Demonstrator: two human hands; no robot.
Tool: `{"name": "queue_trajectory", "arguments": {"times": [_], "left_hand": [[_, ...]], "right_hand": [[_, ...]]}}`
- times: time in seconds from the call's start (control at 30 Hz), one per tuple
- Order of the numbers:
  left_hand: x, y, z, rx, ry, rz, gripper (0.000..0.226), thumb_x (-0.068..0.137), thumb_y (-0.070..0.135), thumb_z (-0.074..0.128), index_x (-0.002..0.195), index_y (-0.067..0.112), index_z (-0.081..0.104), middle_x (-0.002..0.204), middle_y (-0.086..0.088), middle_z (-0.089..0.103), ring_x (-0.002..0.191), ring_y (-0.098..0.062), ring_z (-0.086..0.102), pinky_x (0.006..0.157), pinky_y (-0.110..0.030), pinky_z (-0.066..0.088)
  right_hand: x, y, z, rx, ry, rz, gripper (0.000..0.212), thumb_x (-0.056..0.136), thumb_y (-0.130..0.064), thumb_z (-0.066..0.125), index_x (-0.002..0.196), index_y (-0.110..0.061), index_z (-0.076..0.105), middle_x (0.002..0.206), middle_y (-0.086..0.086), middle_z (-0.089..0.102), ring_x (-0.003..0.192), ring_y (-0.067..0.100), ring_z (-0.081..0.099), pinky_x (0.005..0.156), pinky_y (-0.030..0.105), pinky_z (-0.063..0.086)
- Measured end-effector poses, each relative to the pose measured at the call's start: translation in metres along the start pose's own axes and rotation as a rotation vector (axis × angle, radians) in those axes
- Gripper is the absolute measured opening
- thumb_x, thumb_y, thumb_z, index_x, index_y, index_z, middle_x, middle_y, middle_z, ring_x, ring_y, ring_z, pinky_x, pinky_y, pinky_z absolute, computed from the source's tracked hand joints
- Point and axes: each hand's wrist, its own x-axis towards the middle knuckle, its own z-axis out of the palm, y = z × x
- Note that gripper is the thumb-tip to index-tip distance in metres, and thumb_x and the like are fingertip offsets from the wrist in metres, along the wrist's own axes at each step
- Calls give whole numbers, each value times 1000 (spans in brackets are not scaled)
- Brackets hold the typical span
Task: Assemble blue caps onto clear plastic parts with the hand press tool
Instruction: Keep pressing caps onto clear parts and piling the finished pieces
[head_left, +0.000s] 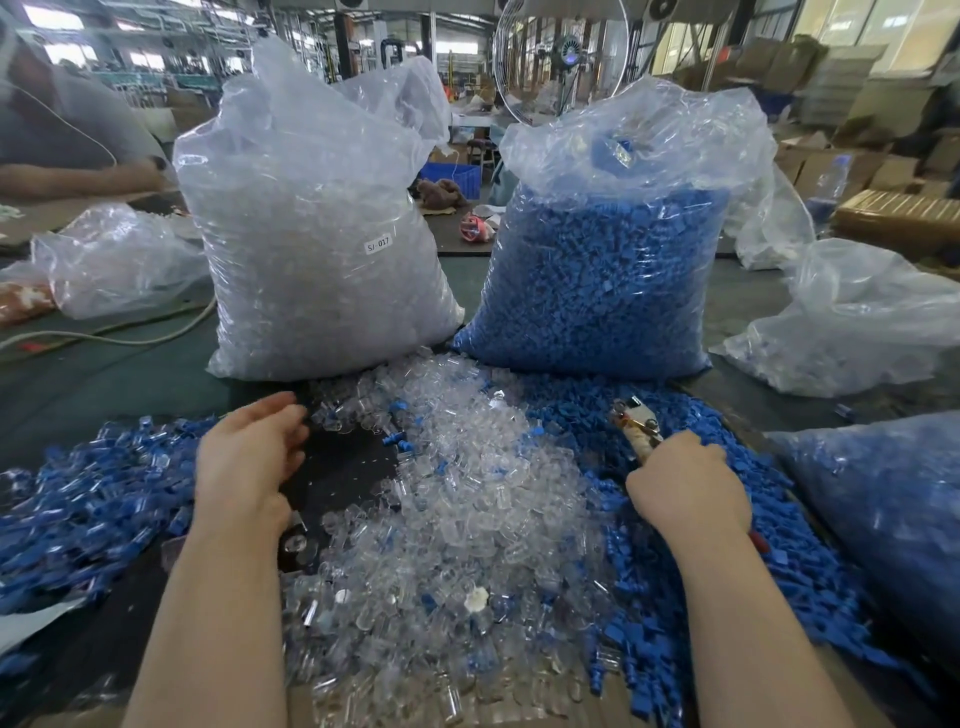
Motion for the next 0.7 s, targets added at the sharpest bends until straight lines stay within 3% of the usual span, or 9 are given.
{"name": "queue_trajectory", "arguments": {"times": [0.07,0.13,0.23,0.3,0.37,0.43,0.57,0.63,0.7], "left_hand": [[-1,-2,10,379,-81,108,19,94,13,61,110,22,67,106,-1,65,93,-14,57,83,-34,45],[-6,-8,16,678,-200,139,13,92,21,65,104,26,67,97,4,63,84,-12,55,75,-33,42],[-9,-17,25,941,-363,129,31,92,25,65,123,22,62,105,2,61,84,-13,57,75,-32,47],[-10,-21,32,976,-457,153,44,92,20,62,136,25,54,130,-7,56,92,-19,62,84,-34,51],[-13,-26,39,1007,-486,206,47,93,16,56,139,27,52,140,-8,51,100,-21,63,89,-34,51],[-14,-27,42,1030,-489,253,43,93,13,54,134,24,57,133,-4,58,103,-21,62,90,-32,50],[-11,-28,39,951,-404,261,33,93,6,50,118,19,68,94,0,69,77,-16,64,71,-29,52],[-10,-27,36,910,-355,255,29,94,5,52,115,15,70,99,-3,71,85,-19,66,82,-36,56],[-10,-28,35,953,-305,290,22,93,10,59,109,19,72,99,-1,71,84,-15,64,80,-32,54]], "right_hand": [[1,0,2,-5,-2,-13,46,95,-27,56,130,-4,38,137,21,42,83,31,50,68,38,40],[3,0,4,5,9,-56,39,94,-25,57,122,-5,39,119,17,54,86,31,57,67,37,42],[2,-2,6,6,17,-106,29,92,-22,58,108,-9,37,83,8,54,66,22,53,59,34,43],[1,-4,7,-6,10,-131,28,92,-22,59,105,-11,37,78,6,51,63,20,50,55,34,40],[0,-5,7,-6,9,-154,25,91,-22,58,104,-11,39,77,5,49,63,20,47,60,35,41],[1,-5,7,6,18,-167,22,91,-22,58,101,-12,42,77,4,47,62,20,45,62,35,41],[4,-3,8,67,94,-191,12,88,-22,57,91,-16,47,73,2,46,61,20,43,57,33,34],[5,-3,8,111,109,-203,12,88,-25,57,87,-18,48,74,1,49,62,19,43,55,32,32],[6,-4,9,155,121,-221,13,88,-28,58,86,-19,49,76,1,52,66,22,47,57,33,33]]}}
